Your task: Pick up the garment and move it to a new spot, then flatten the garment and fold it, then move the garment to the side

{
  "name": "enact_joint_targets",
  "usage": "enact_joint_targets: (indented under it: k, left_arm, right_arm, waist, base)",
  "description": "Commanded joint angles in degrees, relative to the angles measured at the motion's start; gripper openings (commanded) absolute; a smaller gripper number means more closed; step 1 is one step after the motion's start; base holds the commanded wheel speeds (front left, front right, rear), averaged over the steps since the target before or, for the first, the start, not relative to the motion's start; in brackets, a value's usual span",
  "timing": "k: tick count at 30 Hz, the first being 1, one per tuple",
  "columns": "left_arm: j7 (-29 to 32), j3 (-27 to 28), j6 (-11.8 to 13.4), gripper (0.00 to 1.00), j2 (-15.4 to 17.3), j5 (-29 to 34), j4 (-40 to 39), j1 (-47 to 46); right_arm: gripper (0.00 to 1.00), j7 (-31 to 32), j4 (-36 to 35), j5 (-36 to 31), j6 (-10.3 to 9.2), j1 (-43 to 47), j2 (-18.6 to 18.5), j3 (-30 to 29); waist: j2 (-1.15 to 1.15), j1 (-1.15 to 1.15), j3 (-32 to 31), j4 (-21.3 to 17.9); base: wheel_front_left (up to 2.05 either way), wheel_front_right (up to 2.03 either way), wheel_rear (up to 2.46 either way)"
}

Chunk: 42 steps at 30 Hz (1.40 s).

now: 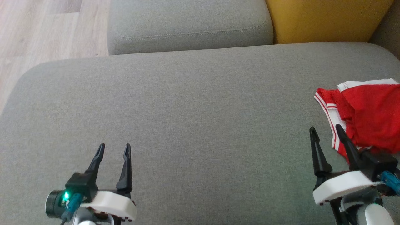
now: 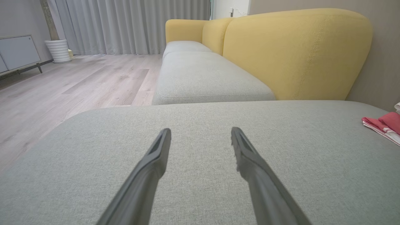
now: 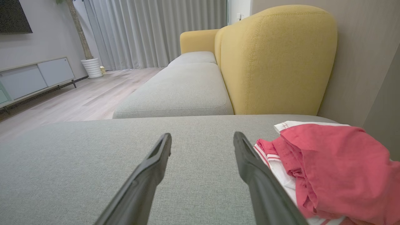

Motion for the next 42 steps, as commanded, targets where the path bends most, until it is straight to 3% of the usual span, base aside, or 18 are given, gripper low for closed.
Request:
enact_joint_targets:
  k: [1, 19, 20, 42]
  left_arm:
    - [-0.15, 1.79, 0.37, 1.00, 1.15, 0.21, -1.97, -2.44]
    - [0.16, 0.70, 0.56, 1.00, 1.82, 0.42, -1.66, -3.31]
    - [0.27, -1.26, 0.43, 0.00, 0.66, 0.21, 0.01, -0.11]
    - [2.67, 2.07, -2.54, 0.00, -0.73, -13.19, 2.75, -1.34]
  right_arm:
    - [1.00, 0.11, -2.36, 0.49, -0.05, -1.62, -0.18, 1.09]
    - [1.00, 0.26, -2.30, 0.60, -0.05, -1.56, -0.18, 1.01]
    - [0.00, 0.18, 0.02, 0.03, 0.00, 0.01, 0.01, -0.13]
    - [0.00, 0.16, 3.87, 14.72, -0.01, -1.55, -0.57, -0.12]
  waist:
    - [-0.01, 0.00, -0.01, -0.02]
    - [-0.01, 0.00, 0.15, 0.16]
    - [-0.01, 0.00, 0.16, 0.16]
    - [-0.01, 0.00, 0.32, 0.14]
  base:
    - [0.00, 0.00, 0.00]
    - [0.00, 0.00, 0.00]
    - [0.00, 0.00, 0.00]
    - [0.00, 0.00, 0.00]
